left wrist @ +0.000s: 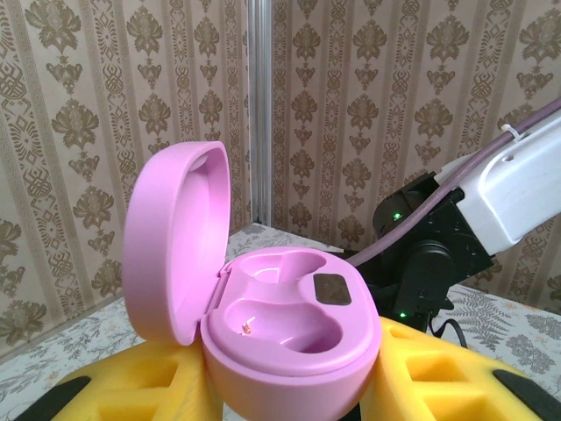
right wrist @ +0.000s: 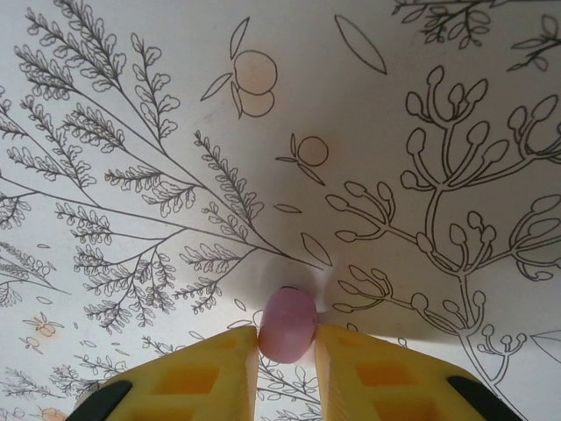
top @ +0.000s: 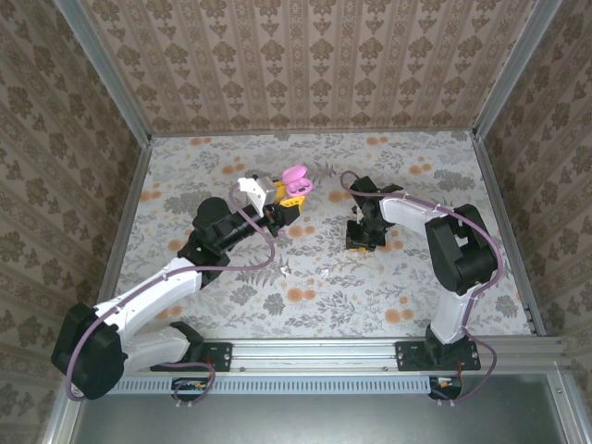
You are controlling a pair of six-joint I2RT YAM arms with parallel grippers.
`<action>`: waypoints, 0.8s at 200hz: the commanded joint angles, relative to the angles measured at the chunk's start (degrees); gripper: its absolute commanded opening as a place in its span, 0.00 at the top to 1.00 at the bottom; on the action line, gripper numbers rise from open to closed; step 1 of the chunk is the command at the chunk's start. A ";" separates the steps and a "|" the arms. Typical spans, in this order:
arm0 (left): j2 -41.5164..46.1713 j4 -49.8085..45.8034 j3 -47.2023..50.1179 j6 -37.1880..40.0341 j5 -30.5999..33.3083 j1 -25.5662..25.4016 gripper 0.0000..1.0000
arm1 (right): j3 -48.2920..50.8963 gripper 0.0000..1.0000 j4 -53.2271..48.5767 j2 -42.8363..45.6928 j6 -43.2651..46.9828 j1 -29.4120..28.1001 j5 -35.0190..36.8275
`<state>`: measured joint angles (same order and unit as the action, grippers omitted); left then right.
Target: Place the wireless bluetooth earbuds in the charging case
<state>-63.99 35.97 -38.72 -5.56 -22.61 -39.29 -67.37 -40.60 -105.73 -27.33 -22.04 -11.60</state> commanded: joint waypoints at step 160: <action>0.27 -0.17 -1.27 -0.11 0.07 0.22 0.61 | -3.38 0.72 -2.16 -3.86 0.78 -0.44 3.50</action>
<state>-63.99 35.33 -38.74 -5.54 -22.61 -39.29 -69.54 -41.41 -107.98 -27.14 -22.20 -10.07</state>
